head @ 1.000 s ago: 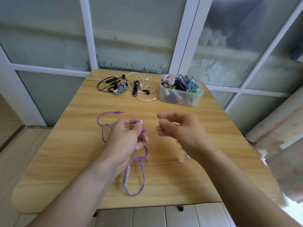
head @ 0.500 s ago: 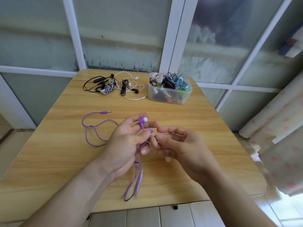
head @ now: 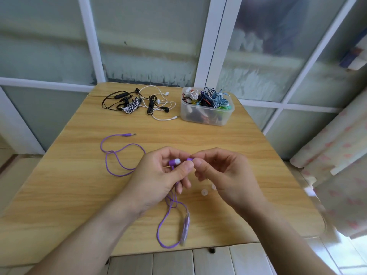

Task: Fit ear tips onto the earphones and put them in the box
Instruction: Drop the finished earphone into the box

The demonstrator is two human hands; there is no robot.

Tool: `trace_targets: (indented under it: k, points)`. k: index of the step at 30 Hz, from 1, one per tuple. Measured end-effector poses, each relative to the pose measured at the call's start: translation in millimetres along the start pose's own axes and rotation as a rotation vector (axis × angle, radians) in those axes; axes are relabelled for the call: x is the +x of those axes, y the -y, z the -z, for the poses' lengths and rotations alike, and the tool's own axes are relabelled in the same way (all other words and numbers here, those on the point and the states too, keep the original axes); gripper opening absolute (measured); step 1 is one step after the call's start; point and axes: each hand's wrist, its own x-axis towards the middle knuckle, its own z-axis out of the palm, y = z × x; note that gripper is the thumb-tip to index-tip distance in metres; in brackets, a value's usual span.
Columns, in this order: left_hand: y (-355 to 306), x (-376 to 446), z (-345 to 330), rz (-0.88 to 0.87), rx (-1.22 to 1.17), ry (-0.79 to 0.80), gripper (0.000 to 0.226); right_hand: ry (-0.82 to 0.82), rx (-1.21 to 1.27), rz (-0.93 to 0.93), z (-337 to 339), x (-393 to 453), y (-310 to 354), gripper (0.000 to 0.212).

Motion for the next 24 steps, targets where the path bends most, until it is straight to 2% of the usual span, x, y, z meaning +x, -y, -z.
trace_targets:
  k: [5,10,14,24]
  points:
    - [-0.3,-1.3,0.7,0.006,-0.068,-0.031,0.012,-0.041,0.165,-0.101,1.6,-2.3,4.6,0.024]
    - [-1.6,-1.8,4.1,-0.039,-0.052,-0.052,0.01,0.097,0.328,-0.257,6.5,-1.8,8.0,0.033]
    - [-1.7,-2.7,3.5,-0.068,-0.047,-0.039,0.01,0.109,0.254,-0.186,7.8,-2.1,8.5,0.024]
    - [-4.3,-4.4,1.8,-0.042,-0.103,0.012,0.008,0.116,0.225,-0.132,7.3,-2.1,8.8,0.023]
